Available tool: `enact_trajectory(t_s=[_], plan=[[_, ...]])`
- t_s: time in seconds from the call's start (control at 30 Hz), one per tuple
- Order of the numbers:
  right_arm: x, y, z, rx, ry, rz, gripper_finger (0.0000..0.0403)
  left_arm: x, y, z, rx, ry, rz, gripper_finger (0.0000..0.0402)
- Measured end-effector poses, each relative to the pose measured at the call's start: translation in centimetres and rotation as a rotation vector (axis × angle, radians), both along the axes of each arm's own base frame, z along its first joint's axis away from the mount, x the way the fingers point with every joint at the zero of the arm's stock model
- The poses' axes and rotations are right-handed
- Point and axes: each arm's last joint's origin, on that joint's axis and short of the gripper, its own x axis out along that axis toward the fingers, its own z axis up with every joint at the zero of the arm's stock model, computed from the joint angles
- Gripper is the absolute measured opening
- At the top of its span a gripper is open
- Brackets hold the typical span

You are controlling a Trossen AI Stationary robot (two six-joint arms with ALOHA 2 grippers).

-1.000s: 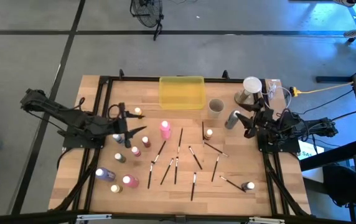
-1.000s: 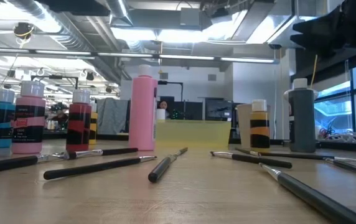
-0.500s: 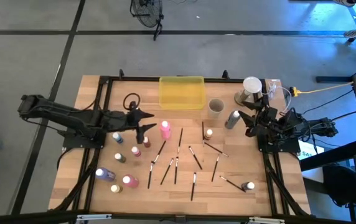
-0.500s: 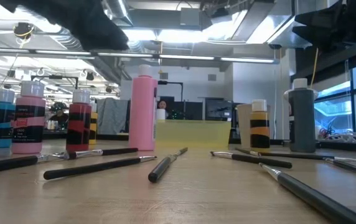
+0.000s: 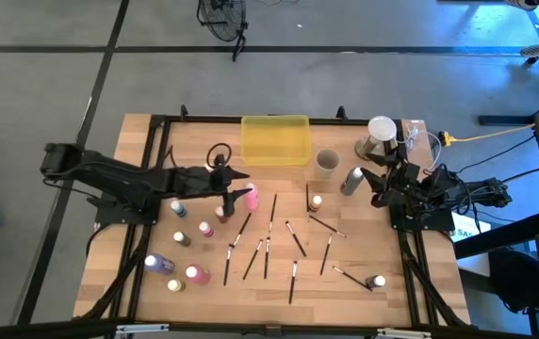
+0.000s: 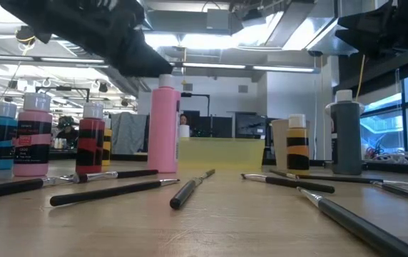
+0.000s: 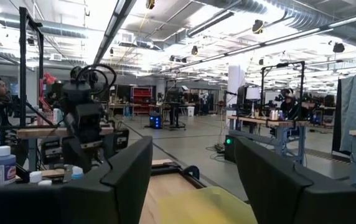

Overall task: Pick & Place Paint Supplies
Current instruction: Put the large pink paint bottle into the yellow bin

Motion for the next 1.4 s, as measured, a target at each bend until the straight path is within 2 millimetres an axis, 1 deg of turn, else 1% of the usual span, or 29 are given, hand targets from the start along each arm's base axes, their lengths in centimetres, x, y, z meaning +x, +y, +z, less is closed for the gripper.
enact_trajectory(t_s=[0.17,0.87,0.97,1.23,1.4], plan=[[0.01,0.00,-0.02,-0.009,0.007,-0.003,0.0229,0.28,0.01,-0.27,-0.030,-0.001,-0.025,0.0196],[0.01,0.00,-0.03,-0.019,0.012,-0.007,0.0229,0.13,0.28,0.02,-0.013,-0.013,-0.021,0.0199],[0.02,0.00,-0.04,-0.019,0.013,-0.007,0.0229,0.12,0.27,0.02,-0.026,-0.017,-0.018,0.0209],[0.02,0.00,-0.06,-0.019,0.015,-0.007,0.0229,0.07,0.26,-0.14,-0.070,-0.012,-0.007,0.0252],[0.02,-0.01,-0.07,-0.018,0.015,-0.010,0.0229,0.03,0.25,-0.26,-0.059,0.005,-0.014,0.0262]])
